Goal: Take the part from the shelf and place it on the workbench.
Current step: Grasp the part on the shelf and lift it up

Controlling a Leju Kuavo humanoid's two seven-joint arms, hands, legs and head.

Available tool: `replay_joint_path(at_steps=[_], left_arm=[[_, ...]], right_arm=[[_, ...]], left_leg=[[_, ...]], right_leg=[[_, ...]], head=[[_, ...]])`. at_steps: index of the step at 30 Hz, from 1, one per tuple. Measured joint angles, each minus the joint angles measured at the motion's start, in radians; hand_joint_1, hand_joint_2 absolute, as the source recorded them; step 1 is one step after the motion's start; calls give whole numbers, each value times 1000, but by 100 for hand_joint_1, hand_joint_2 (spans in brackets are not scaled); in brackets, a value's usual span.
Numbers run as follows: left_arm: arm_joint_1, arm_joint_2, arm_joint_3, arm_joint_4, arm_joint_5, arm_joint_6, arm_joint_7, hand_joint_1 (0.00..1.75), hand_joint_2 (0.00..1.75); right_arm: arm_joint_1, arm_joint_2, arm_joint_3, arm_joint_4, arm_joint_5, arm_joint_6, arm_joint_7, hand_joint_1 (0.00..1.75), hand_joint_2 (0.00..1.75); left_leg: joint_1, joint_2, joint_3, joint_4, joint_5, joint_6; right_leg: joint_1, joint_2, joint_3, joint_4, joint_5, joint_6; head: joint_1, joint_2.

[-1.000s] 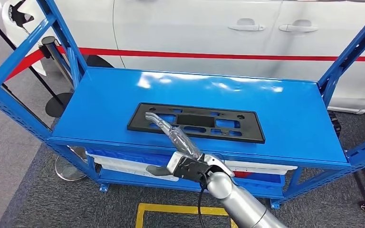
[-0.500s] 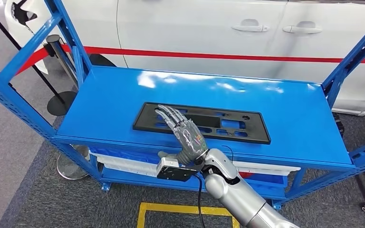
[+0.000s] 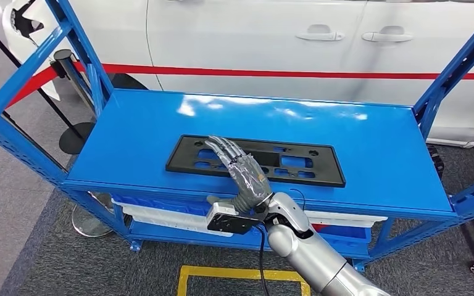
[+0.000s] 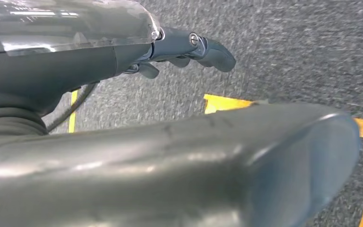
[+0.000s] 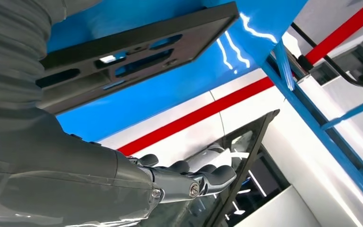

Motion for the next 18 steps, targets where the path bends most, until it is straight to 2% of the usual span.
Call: replay_joint_path(at_steps=[3, 4, 6, 8, 9, 10, 11, 13, 14, 15, 18], left_arm=[[1, 0, 0, 0, 3, 1, 0, 0, 0], [1, 1, 0, 0, 5, 1, 0, 0, 0], [-1, 2, 0, 0, 9, 1, -1, 0, 0], [-2, 3, 0, 0, 11, 1, -2, 0, 0], [-1, 4, 0, 0, 12, 1, -3, 0, 0], [-1, 4, 0, 0, 13, 1, -4, 0, 0], [-1, 5, 0, 0, 13, 1, -4, 0, 0], [-2, 4, 0, 0, 14, 1, -6, 0, 0], [-2, 4, 0, 0, 14, 1, -6, 0, 0], [-2, 5, 0, 0, 14, 1, -7, 0, 0], [-2, 6, 0, 0, 16, 2, -8, 0, 0]], right_arm=[[-13, 0, -6, 13, 15, -4, 10, 0, 175], [-19, 0, -10, 22, 22, -7, 16, 0, 175], [-33, 0, -20, 50, 37, -10, 31, 0, 175], [-44, 0, -27, 88, 46, -11, 43, 0, 175], [-47, 0, -30, 108, 50, -11, 48, 0, 175], [-51, 0, -32, 126, 54, -11, 51, 0, 175], [-57, 0, -34, 144, 57, -11, 53, 0, 175], [-73, 0, -42, 175, 61, -13, 54, 0, 175], [-81, 0, -46, 189, 62, -14, 54, 0, 175], [-89, 0, -49, 203, 63, -16, 54, 0, 175], [-103, 1, -57, 245, 75, -20, 57, 0, 175]], left_leg=[[0, -2, 0, -8, 3, 18], [1, -1, 1, -12, 7, 25], [3, 0, 2, -18, 12, 35], [2, 0, 0, -18, 12, 38], [1, -1, 0, -17, 12, 38], [1, -1, 1, -16, 12, 38], [0, -2, 1, -16, 11, 38], [-2, -3, 3, -14, 10, 35], [-4, -3, 3, -13, 9, 32], [-6, -3, 2, -13, 8, 29], [-6, -3, 1, -16, 7, 14]], right_leg=[[1, 1, -2, -1, 1, 14], [-1, 0, -7, 13, -11, 19], [-3, -1, -45, 97, -62, 27], [-4, -1, -108, 230, -120, 31], [-4, -1, -130, 273, -129, 32], [-4, -1, -134, 278, -118, 31], [-4, -1, -118, 242, -90, 28], [-2, -1, -49, 101, -21, 18], [1, -1, -22, 42, -1, 14], [3, -1, -6, 6, 8, 11], [3, -1, -3, -11, 9, 2]], head=[[1, 0], [2, 0], [3, 0], [4, 0], [4, 0], [4, 0], [4, 0], [4, 0], [3, 0], [3, 0], [3, 0]])
